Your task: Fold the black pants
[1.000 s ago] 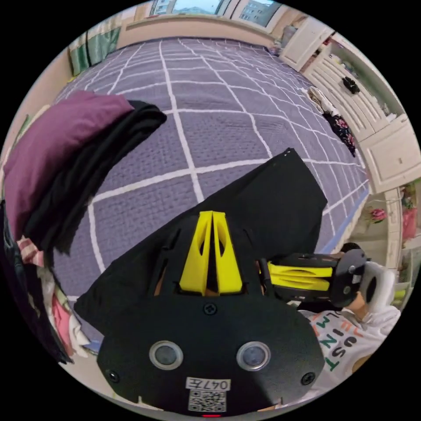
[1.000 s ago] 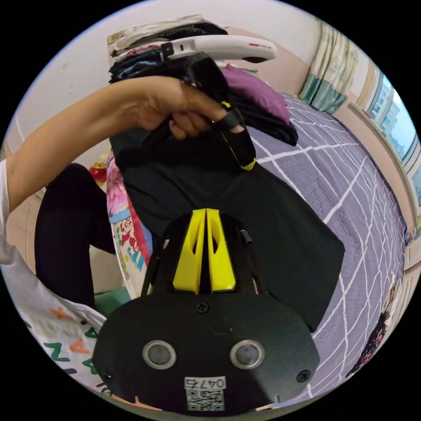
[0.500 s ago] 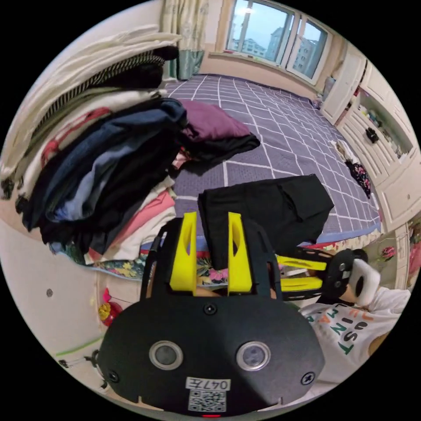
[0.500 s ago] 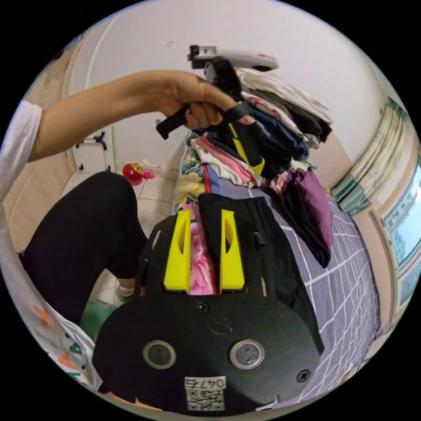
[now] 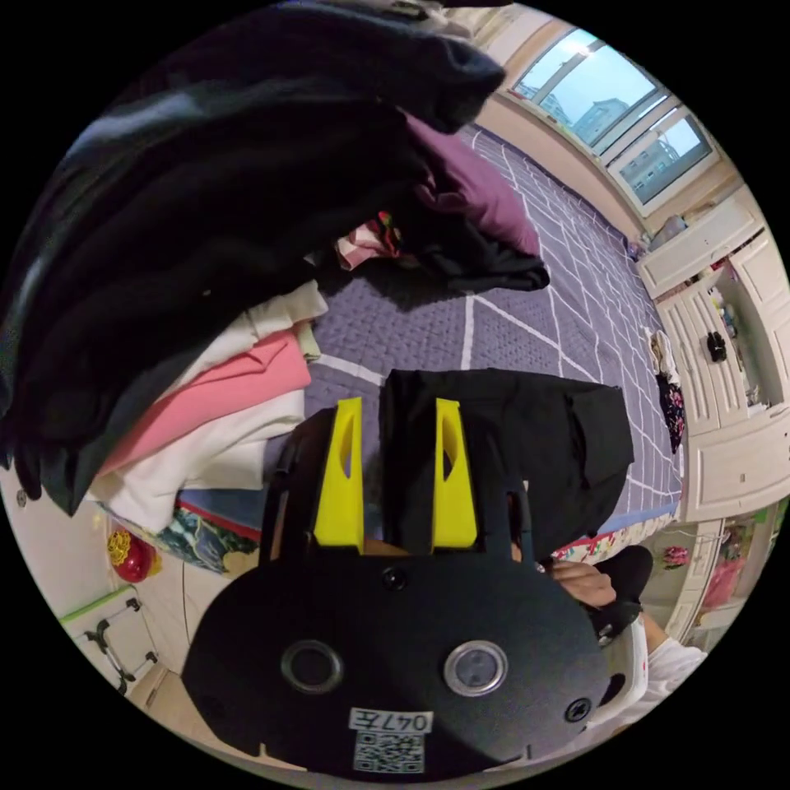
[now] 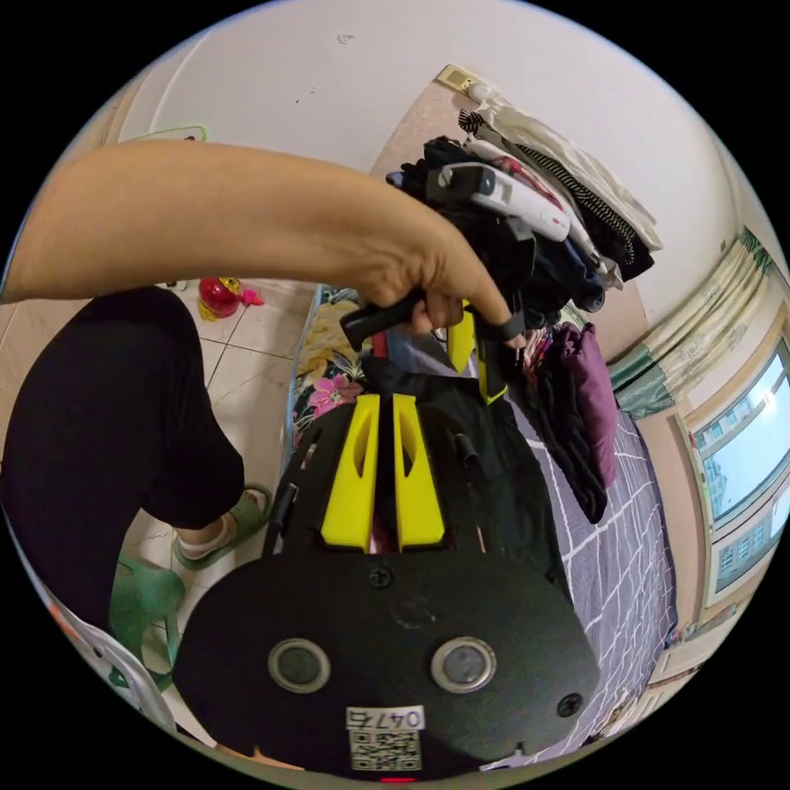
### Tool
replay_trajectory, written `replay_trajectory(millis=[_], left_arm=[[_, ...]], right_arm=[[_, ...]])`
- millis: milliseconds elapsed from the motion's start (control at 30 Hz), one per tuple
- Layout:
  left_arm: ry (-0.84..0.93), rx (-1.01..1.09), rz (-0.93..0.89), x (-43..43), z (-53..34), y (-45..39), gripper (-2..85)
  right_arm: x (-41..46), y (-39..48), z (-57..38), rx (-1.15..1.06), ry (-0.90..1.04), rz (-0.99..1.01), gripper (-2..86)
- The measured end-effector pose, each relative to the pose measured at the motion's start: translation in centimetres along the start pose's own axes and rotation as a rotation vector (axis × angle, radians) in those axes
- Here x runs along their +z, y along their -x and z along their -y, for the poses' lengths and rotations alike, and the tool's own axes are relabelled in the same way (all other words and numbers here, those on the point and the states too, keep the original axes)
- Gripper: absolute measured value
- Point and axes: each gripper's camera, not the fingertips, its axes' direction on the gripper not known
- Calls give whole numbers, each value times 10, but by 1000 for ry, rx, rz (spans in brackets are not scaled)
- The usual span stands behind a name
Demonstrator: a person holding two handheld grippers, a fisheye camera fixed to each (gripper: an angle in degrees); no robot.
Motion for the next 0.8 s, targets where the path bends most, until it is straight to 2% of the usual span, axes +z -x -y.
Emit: replay_trajectory(millis=[133, 167, 400, 533, 633, 800], left_arm=[[-1, -2, -22, 8, 1, 1, 53], [-23, -5, -92, 4, -2, 2, 40], [-102, 92, -189, -47, -4, -54, 38], [-84, 212, -203, -54, 11, -124, 43], [-90, 310, -105, -37, 22, -199, 42], [3, 342, -121, 43, 38, -307, 33]], right_arm=[[-10, -11, -7, 11, -8, -13, 5], [-14, -16, -9, 22, -17, -8, 4], [-76, -73, -43, 192, -145, -16, 3], [-141, -142, -103, 438, -229, -50, 2], [-175, -196, -166, 647, -227, -51, 2], [-208, -264, -271, 934, -153, -65, 2]])
